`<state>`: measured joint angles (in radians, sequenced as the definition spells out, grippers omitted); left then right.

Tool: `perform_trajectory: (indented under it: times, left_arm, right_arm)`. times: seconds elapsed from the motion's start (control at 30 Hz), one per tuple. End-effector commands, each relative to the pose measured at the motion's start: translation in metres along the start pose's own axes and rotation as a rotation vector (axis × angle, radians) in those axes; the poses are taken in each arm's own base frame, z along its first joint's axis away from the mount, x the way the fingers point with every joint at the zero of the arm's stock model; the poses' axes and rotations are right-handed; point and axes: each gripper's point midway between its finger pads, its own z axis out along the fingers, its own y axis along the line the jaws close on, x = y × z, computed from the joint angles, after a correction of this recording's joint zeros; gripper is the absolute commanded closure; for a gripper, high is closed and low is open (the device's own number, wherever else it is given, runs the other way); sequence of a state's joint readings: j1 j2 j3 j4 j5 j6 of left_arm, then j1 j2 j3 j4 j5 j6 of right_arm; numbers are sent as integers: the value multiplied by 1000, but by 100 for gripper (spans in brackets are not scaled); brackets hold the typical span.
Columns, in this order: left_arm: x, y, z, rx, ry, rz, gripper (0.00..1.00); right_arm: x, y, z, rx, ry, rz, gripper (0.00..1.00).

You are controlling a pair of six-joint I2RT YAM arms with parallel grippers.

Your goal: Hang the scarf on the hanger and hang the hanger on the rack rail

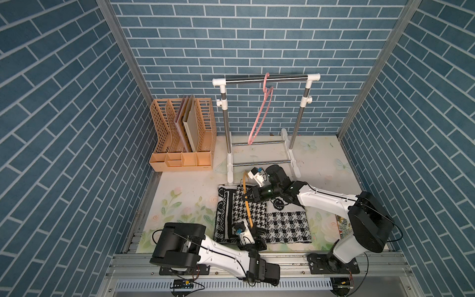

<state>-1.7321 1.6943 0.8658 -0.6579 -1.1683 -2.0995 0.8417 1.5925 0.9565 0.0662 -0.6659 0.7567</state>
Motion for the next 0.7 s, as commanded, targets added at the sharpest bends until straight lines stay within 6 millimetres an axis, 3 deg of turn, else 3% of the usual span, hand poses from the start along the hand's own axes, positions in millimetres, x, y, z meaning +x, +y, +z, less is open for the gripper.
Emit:
perform_trajectory:
  times: [0.0,0.07,0.13,0.17,0.23,0.3,0.43,0.57,0.67]
  left_arm:
    - [59,-18,-155,400,330,-250,91]
    - [56,-20,-156,402,327,-240,64]
    - [52,-23,-158,400,326,-203,29]
    - [50,-25,-160,395,327,-178,19]
    - [46,-27,-164,372,340,-126,8]
    - [44,-29,-168,358,363,-90,3]
    - [33,-39,-177,390,405,-83,2]
    - [1,-55,-186,478,424,-124,5]
    - [-24,-55,-183,507,439,-217,11]
  right_arm:
    - [2,-8,0,0,-14,4,92]
    - [4,-8,-1,-8,-16,8,97]
    - [4,-10,-5,-17,-30,30,100]
    - [4,-8,-7,-33,-47,30,100]
    - [4,-11,-13,-46,-75,49,100]
    - [5,-14,-18,-73,-101,76,100]
    - [7,-15,-26,-142,-132,98,100]
    - [9,-13,-34,-199,-156,104,100]
    - [13,-16,-42,-226,-173,115,100]
